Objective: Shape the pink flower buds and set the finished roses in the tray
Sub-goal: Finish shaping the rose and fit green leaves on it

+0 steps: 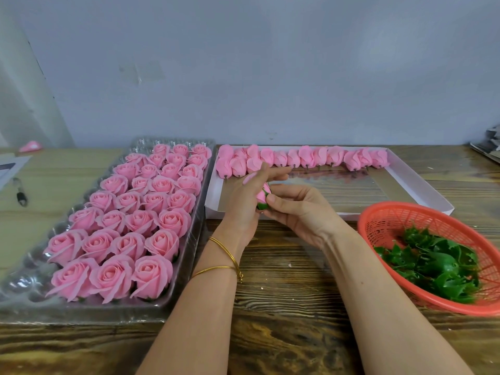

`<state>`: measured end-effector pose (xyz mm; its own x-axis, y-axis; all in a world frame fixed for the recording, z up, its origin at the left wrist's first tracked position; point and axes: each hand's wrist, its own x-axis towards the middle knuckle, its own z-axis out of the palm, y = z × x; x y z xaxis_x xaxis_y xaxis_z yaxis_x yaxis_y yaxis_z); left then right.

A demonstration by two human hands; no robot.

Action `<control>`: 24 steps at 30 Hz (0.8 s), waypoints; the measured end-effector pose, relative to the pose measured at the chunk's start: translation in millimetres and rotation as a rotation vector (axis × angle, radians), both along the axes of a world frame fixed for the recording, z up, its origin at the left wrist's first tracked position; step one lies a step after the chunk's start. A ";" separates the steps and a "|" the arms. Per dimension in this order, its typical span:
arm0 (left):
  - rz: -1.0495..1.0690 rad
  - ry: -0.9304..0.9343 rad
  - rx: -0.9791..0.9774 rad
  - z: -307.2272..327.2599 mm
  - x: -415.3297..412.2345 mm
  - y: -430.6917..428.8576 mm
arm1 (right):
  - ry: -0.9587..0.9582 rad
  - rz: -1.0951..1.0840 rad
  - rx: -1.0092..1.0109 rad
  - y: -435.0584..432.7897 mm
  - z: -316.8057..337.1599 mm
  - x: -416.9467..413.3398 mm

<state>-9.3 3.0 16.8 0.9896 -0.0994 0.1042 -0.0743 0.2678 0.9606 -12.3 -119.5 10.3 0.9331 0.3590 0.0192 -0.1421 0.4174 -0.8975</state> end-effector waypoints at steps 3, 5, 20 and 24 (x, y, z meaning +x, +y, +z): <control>-0.012 0.000 0.009 0.7 -0.1 -0.2 | -0.025 0.032 0.004 -0.3 -1.0 0.4; -0.021 0.000 0.025 0.9 -0.2 -0.3 | -0.042 0.041 -0.007 -0.3 -1.3 0.9; -0.025 0.020 -0.006 -3.9 4.6 -1.7 | -0.127 -0.092 -0.102 1.9 -1.0 0.8; -0.008 -0.039 -0.030 -7.3 5.1 -1.6 | -0.184 -0.219 -0.119 2.1 -4.0 5.2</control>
<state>-4.3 1.4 9.6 0.9839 -0.1035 0.1460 -0.1095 0.2972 0.9485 -7.1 -117.4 6.3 0.9733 0.1597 0.1646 0.1087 0.3107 -0.9443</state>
